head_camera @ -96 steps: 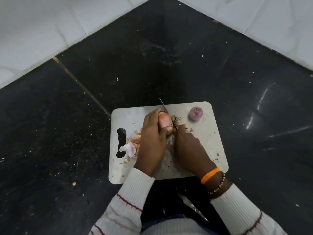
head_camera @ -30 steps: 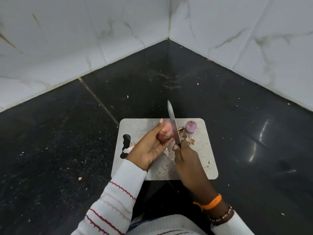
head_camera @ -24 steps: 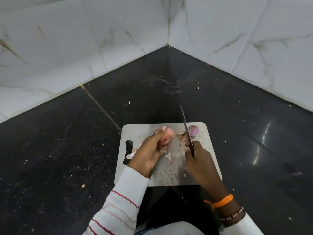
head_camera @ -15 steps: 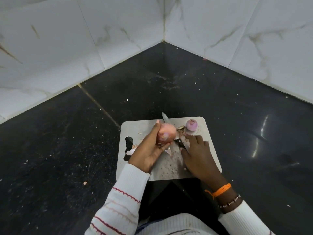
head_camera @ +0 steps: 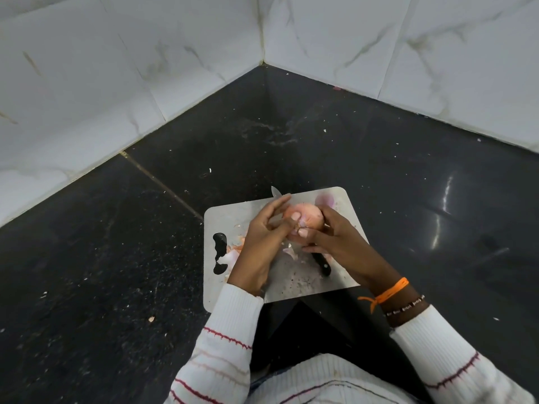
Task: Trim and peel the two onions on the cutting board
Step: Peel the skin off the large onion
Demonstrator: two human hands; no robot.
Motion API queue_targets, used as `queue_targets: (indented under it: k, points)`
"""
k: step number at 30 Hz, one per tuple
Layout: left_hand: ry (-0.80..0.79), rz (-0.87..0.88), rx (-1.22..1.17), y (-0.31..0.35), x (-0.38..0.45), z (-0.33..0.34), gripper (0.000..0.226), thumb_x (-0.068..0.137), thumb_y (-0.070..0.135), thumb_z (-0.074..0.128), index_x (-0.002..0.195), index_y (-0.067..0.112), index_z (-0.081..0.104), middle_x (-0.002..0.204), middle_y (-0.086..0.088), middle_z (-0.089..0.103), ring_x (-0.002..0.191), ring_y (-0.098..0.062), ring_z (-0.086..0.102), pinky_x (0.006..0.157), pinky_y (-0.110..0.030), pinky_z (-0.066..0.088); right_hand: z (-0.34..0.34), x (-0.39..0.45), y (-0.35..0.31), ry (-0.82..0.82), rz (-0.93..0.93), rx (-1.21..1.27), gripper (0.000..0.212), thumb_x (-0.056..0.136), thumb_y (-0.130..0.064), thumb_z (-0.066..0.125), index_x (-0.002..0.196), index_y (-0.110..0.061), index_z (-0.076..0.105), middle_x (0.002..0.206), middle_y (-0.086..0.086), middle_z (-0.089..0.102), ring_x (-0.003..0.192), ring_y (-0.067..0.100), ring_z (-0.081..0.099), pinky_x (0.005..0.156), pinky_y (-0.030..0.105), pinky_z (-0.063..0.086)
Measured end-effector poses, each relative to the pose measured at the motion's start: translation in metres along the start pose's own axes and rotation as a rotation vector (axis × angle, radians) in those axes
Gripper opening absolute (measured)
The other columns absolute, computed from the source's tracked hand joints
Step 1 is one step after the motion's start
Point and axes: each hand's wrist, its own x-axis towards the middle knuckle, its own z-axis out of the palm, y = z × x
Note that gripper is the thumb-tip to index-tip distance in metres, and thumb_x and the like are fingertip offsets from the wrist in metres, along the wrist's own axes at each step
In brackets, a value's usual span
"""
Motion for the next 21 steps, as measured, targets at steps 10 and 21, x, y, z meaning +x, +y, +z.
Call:
queue_targets:
  k: [10, 21]
  points:
    - [0.146, 0.093, 0.038, 0.004, -0.001, 0.009, 0.017, 0.084, 0.009, 0.068, 0.099, 0.014, 0.073, 0.102, -0.005, 0.069, 0.096, -0.020, 0.066, 0.076, -0.030, 0.058, -0.002, -0.003, 0.005, -0.043, -0.040, 0.053, 0.035, 0.085, -0.004, 0.060, 0.119, -0.010, 0.051, 0.107, 0.009, 0.065, 0.098, 0.023, 0.067, 0.080, 0.035, 0.057]
    - [0.364, 0.066, -0.010, -0.007, 0.012, 0.011, 0.021, 0.091, 0.009, 0.059, 0.076, 0.013, 0.073, 0.082, -0.007, 0.071, 0.084, -0.023, 0.066, 0.072, -0.032, 0.056, 0.009, -0.006, 0.019, -0.020, -0.074, -0.106, 0.045, 0.081, -0.020, 0.069, 0.122, -0.023, 0.051, 0.119, 0.002, 0.059, 0.109, 0.017, 0.059, 0.090, 0.033, 0.053]
